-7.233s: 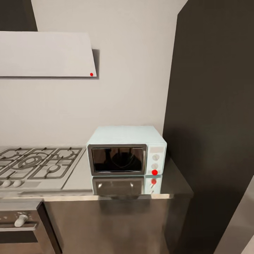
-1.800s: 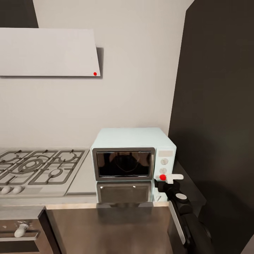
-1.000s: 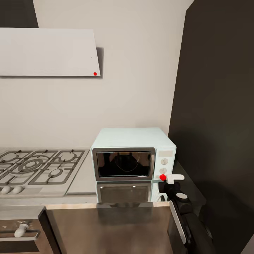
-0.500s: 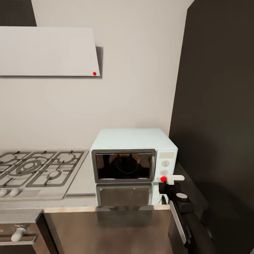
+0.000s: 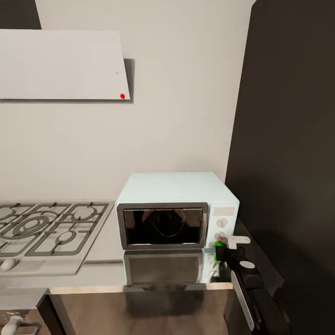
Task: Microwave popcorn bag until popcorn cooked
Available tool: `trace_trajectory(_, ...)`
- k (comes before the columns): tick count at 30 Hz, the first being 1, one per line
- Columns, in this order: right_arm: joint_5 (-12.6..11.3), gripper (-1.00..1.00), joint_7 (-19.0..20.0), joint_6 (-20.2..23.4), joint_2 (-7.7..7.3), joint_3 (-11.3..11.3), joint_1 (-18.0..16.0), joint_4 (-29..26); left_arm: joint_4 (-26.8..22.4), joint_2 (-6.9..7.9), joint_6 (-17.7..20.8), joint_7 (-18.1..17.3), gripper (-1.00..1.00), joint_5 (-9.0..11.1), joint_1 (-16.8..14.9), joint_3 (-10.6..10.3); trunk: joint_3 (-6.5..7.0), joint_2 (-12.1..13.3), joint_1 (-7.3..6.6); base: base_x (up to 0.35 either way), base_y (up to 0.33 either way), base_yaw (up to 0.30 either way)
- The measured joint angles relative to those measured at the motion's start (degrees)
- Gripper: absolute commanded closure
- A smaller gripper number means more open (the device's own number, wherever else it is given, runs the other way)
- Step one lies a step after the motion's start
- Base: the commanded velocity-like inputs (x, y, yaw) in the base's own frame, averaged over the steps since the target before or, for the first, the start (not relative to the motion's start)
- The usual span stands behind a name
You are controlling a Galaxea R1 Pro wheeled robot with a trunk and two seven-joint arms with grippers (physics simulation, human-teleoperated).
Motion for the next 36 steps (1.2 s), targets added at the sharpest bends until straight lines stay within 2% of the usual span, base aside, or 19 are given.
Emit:
trace_trajectory(1, -0.8, 1.00, 0.3, -0.2, -0.01, -0.7, 0.1, 0.0, 0.0, 0.00, 0.0, 0.0, -1.00, 0.0, 0.0, 0.0, 0.00, 0.0, 0.00, 0.000, 0.000, 0.000)
trace_trajectory(6, -0.3, 1.00, 0.3, -0.1, -0.04, -0.7, -0.1, 0.4, 0.0, -0.04, 0.0, 0.0, -1.00, -0.1, 0.0, -0.1, 0.00, 0.0, 0.00, -0.045, 0.000, 0.000)
trace_trajectory(8, 0.5, 1.00, 0.1, 0.0, 0.03, -0.7, -2.4, 2.7, 0.0, -0.08, 0.0, 0.0, -1.00, 0.0, 0.0, -0.1, 0.00, 0.0, 0.04, -0.289, 0.000, 0.000)
trace_trajectory(17, 0.9, 1.00, 0.1, 0.6, 0.53, -0.3, -2.5, 1.5, 0.0, -0.26, 0.0, 0.0, -1.00, 0.0, 0.0, -0.1, 0.01, 0.0, 0.05, -0.340, 0.000, 0.000)
trace_trajectory(19, 0.8, 1.00, 0.2, 0.7, 0.54, 0.0, -2.5, 0.3, 0.0, -0.24, 0.0, 0.0, -1.00, 0.0, 0.0, -0.1, 0.01, 0.0, 0.05, -0.344, 0.000, 0.000)
trace_trajectory(23, 0.9, 1.00, 0.2, 2.5, 0.72, 2.3, -2.5, -1.1, 0.0, -0.18, 0.0, 0.0, -1.00, 0.0, 0.0, -0.1, 0.01, 0.0, 0.05, -0.343, 0.000, 0.000)
trace_trajectory(31, 0.2, 1.00, 0.3, 3.1, 0.68, 2.4, -2.5, -3.3, 0.0, -0.18, 0.0, 0.0, -1.00, 0.0, 0.0, -0.1, 0.01, 0.0, 0.05, -0.342, 0.000, 0.000)
trace_trajectory(34, -0.1, 1.00, 0.3, 3.1, 0.67, 2.3, -2.5, -2.4, 0.0, -0.18, 0.0, 0.0, -1.00, 0.0, 0.0, -0.1, 0.01, 0.0, 0.05, -0.342, 0.000, 0.000)
trace_trajectory(36, -0.2, 1.00, 0.4, 3.0, 0.69, 2.3, -2.5, 0.1, 0.0, -0.18, 0.0, 0.0, -1.00, 0.0, 0.0, -0.1, 0.01, 0.0, 0.05, -0.342, 0.000, 0.000)
